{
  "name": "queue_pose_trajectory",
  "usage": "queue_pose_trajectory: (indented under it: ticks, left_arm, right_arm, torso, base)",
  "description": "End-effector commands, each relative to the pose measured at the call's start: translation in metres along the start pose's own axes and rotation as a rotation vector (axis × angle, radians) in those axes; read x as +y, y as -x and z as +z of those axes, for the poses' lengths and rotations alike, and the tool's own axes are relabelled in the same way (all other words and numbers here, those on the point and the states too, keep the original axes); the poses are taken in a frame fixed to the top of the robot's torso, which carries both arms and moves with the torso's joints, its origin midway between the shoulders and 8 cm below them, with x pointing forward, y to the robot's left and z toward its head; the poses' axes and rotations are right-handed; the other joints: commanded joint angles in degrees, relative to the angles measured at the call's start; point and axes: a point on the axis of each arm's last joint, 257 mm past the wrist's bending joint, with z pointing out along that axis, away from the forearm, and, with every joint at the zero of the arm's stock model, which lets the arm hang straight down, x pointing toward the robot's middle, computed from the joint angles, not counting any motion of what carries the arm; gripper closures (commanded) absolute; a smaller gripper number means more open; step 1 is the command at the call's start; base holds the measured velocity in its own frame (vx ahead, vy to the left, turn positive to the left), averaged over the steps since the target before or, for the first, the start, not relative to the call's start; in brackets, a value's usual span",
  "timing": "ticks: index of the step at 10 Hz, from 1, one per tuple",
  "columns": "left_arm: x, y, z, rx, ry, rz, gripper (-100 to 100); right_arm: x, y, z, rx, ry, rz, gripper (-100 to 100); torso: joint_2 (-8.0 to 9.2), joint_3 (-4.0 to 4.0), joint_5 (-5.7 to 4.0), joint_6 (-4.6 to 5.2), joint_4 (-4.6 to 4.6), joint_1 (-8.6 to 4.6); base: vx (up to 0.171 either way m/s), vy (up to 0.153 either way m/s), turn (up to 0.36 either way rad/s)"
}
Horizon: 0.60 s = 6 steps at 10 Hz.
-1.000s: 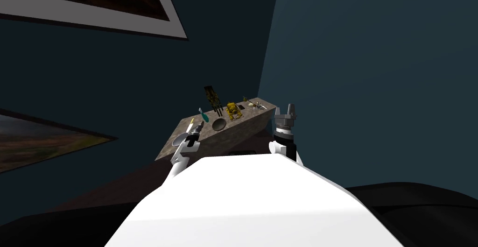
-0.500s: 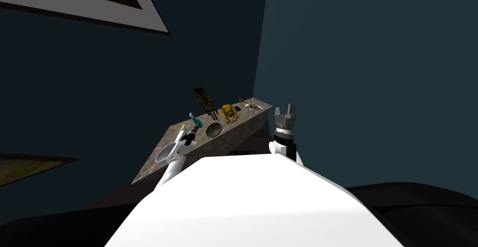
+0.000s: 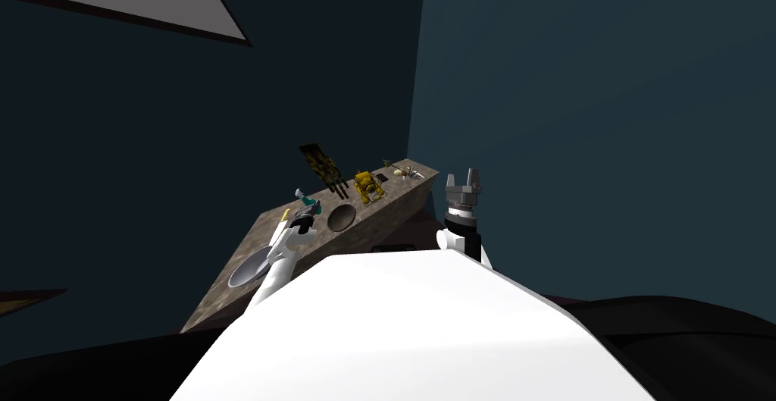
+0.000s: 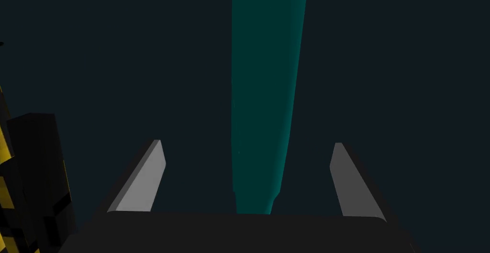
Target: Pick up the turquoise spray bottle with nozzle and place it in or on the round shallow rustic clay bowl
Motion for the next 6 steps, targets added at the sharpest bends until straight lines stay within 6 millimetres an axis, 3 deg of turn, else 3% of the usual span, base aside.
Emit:
queue_pose_trajectory:
  ticks: [1, 2, 3, 6]
  left_arm:
    - [0.0009, -0.0009, 0.0009, 0.001, 0.002, -0.001, -100]
    - [0.0005, -0.0005, 0.0005, 0.001, 0.001, 0.0, -100]
    - [0.0005, -0.0004, 0.0006, 0.001, 0.001, 0.0, 100]
    - [0.001, -0.0005, 0.0006, 0.001, 0.002, 0.001, 100]
  right_arm:
    - [0.0, 0.0, 0.0, 0.0, 0.0, 0.0, 0]
    - [0.0, 0.0, 0.0, 0.0, 0.0, 0.0, 0]
    - [0.0, 0.0, 0.0, 0.0, 0.0, 0.0, 0]
    - [0.0, 0.0, 0.0, 0.0, 0.0, 0.0, 0]
  torso:
    - [0.0, 0.0, 0.0, 0.0, 0.0, 0.0]
    - [-0.15, -0.08, 0.02, 0.0, -0.03, 0.08]
    - [0.02, 0.0, 0.0, 0.0, 0.0, -0.01]
    - [0.07, 0.04, 0.02, 0.02, 0.02, 0.0]
  base:
    - [0.08, 0.03, -0.011]
    - [-0.005, -0.012, 0.016]
    - [0.0, 0.0, 0.0]
    - [0.0, 0.0, 0.0]
